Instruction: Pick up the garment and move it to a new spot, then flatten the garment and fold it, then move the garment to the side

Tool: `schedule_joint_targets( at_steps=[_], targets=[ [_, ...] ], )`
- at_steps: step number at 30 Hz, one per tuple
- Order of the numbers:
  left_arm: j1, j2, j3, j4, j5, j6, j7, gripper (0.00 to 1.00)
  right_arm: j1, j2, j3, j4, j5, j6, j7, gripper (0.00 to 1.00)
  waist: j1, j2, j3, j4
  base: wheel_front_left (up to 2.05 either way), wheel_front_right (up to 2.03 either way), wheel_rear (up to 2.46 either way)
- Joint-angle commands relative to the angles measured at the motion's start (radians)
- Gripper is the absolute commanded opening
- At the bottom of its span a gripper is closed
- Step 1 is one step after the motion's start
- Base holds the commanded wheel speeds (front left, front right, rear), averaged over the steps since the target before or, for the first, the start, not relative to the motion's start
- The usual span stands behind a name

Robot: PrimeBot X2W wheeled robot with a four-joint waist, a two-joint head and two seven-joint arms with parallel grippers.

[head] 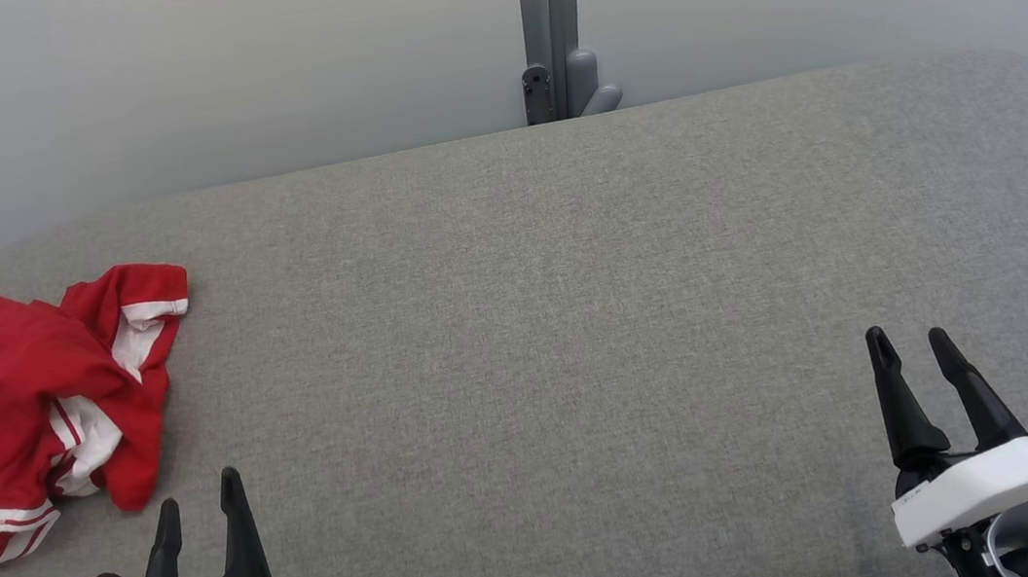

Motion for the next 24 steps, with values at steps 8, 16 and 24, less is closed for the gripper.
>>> schedule_joint_targets(
  at_steps=[8, 16, 24],
  targets=[
    [0.006, 0.021, -0.010, 0.020, 0.103, -0.015, -0.026, 1.00, -0.004, -0.012, -0.003, -0.013, -0.095, 0.000, -0.027, 1.00, 0.0000, 0.0074, 0.000, 0.002, 0.00, 0.00, 0.00],
    [0.016, 0.028, -0.009, 0.029, 0.178, -0.017, -0.043, 1.00, 0.008, -0.013, -0.007, -0.003, -0.167, 0.001, -0.047, 1.00, 0.0000, 0.0081, -0.003, 0.006, 0.00, 0.00, 0.00],
    [0.018, 0.029, -0.003, 0.021, 0.247, -0.016, -0.061, 1.00, 0.009, -0.008, -0.012, -0.011, -0.236, 0.000, -0.065, 1.00, 0.0000, 0.0089, -0.001, 0.009, 0.00, 0.00, 0.00]
  ],
)
